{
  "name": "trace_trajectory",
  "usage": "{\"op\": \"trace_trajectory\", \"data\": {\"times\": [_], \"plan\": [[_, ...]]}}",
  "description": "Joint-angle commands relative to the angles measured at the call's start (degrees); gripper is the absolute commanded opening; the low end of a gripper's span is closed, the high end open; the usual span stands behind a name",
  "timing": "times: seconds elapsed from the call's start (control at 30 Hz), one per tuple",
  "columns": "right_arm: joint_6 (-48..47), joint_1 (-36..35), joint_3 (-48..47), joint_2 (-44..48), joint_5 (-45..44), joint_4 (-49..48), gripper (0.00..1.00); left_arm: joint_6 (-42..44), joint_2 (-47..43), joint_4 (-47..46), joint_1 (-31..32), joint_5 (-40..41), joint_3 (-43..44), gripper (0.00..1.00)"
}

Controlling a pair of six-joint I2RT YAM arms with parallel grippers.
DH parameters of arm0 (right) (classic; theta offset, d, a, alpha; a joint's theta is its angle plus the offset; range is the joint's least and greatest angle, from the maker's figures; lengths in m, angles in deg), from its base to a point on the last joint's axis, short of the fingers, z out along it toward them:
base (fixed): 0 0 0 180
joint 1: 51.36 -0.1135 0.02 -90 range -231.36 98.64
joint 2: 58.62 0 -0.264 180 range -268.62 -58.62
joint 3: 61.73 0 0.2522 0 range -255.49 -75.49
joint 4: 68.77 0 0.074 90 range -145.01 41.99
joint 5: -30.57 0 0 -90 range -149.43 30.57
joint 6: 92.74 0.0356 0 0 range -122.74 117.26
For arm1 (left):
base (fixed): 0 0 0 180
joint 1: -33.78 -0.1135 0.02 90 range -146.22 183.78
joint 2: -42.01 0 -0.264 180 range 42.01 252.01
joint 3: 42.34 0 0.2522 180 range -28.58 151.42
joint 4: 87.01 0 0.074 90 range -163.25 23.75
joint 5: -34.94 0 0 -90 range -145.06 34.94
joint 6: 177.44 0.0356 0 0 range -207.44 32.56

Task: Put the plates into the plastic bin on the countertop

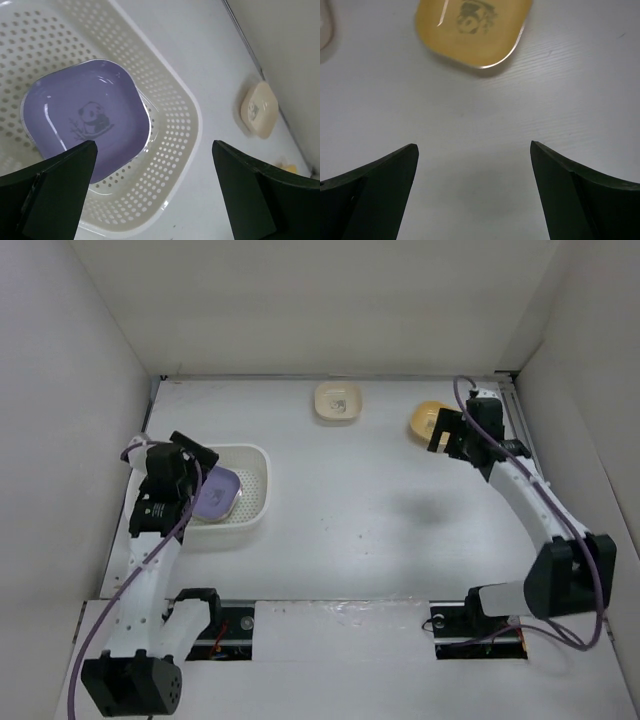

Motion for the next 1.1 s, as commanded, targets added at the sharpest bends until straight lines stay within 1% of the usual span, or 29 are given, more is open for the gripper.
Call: {"op": "trace_trajectory", "data": {"times": [0.0, 0.03, 0.07, 0.1, 0.13, 0.23, 0.3, 0.33, 0.37, 0.4, 0.47, 0.5, 0.57, 0.63, 0.67, 0.7, 0.73, 0.8, 0.83, 0.87, 0.9, 0.93, 1.0, 1.03, 1.07], "plan": [[3.1, 7.6, -6.1, -8.1, 3.1, -7.2, 0.99, 10.9, 5.9, -4.0, 1.1, -10.5, 3.6, 1.0], [3.1, 8.5, -7.4, -13.5, 3.8, -8.7, 0.97, 12.6, 7.1, -5.1, 1.1, -12.5, 3.6, 1.0], [3.1, 9.8, -8.9, -16.1, 3.9, -8.7, 0.97, 13.8, 8.0, -5.1, 1.1, -14.5, 3.6, 1.0], [3.1, 9.8, -12.6, -18.7, 3.9, -8.7, 0.97, 14.5, 8.5, -5.1, 1.7, -15.8, 3.6, 1.0], [3.1, 10.6, -14.0, -23.0, 3.9, -8.7, 0.97, 15.0, 8.5, -5.9, 1.7, -17.4, 3.6, 1.0], [3.1, 12.0, -19.3, -28.4, 4.6, -8.7, 0.95, 15.7, 6.3, -7.5, 1.7, -19.7, 2.4, 1.0], [3.1, 12.0, -22.0, -33.3, 3.2, -7.5, 0.94, 16.3, 6.3, -8.2, 1.7, -21.6, 2.4, 1.0], [3.1, 12.0, -25.1, -35.0, 3.2, -6.9, 0.94, 16.3, 5.8, -8.2, 1.7, -22.3, 2.4, 1.0], [2.6, 12.7, -26.9, -38.6, 2.6, -5.7, 0.93, 16.9, 5.8, -8.2, 1.7, -22.9, 2.4, 1.0], [2.6, 12.7, -28.4, -40.2, 2.6, -3.4, 0.9, 16.9, 5.8, -8.8, 1.7, -24.2, 2.4, 1.0], [2.0, 12.7, -31.6, -42.9, 1.1, -1.7, 0.84, 17.6, 5.8, -8.8, 1.7, -24.2, 2.9, 1.0], [2.0, 13.4, -32.4, -45.0, 1.1, 0.4, 0.78, 18.9, 5.8, -8.2, 1.7, -24.2, 3.5, 1.0], [2.0, 14.0, -32.4, -45.5, 1.8, 0.4, 0.71, 20.4, 5.8, -6.8, 1.7, -23.1, 6.1, 1.0], [1.3, 14.7, -31.7, -47.2, 3.2, 0.4, 0.7, 22.5, 7.1, -4.1, 1.7, -21.9, 8.2, 1.0], [0.4, 15.3, -31.7, -47.7, 5.5, 1.3, 0.66, 23.1, 7.7, -3.2, 1.7, -21.2, 9.3, 1.0], [0.4, 15.3, -32.2, -47.7, 5.5, 1.3, 0.66, 23.6, 9.0, -2.6, 1.7, -20.5, 11.4, 1.0], [-0.3, 15.3, -32.2, -48.2, 5.5, 2.6, 0.53, 23.6, 9.6, -1.4, 1.7, -20.4, 12.3, 1.0], [-0.9, 14.7, -32.8, -48.9, 5.0, 3.5, 0.39, 24.8, 11.7, -0.9, 1.7, -20.3, 15.0, 1.0], [-0.9, 14.7, -32.8, -48.9, 5.0, 4.2, 0.27, 24.8, 12.4, 0.5, 1.7, -20.3, 16.1, 1.0], [-0.9, 14.7, -32.8, -48.3, 5.0, 4.2, 0.06, 24.8, 12.4, 0.5, 1.7, -21.2, 17.0, 1.0], [-0.9, 14.2, -31.6, -47.5, 5.0, 3.6, 0.0, 25.3, 13.2, 0.5, 1.7, -23.5, 17.7, 1.0], [-0.9, 13.5, -29.3, -46.4, 4.5, 3.0, 0.0, 25.3, 14.4, 0.5, 1.7, -24.1, 19.4, 1.0], [-0.9, 11.1, -26.0, -40.9, 3.3, -0.2, 0.0, 25.3, 15.7, -0.1, 1.7, -27.2, 20.9, 1.0], [-0.9, 9.9, -22.5, -38.5, 2.8, -1.4, 0.0, 25.3, 17.5, -0.1, 1.7, -27.2, 23.0, 1.0], [-0.3, 8.5, -21.2, -33.7, 2.1, -1.4, 0.0, 25.3, 18.4, 0.6, 4.3, -27.2, 24.2, 1.0]]}}
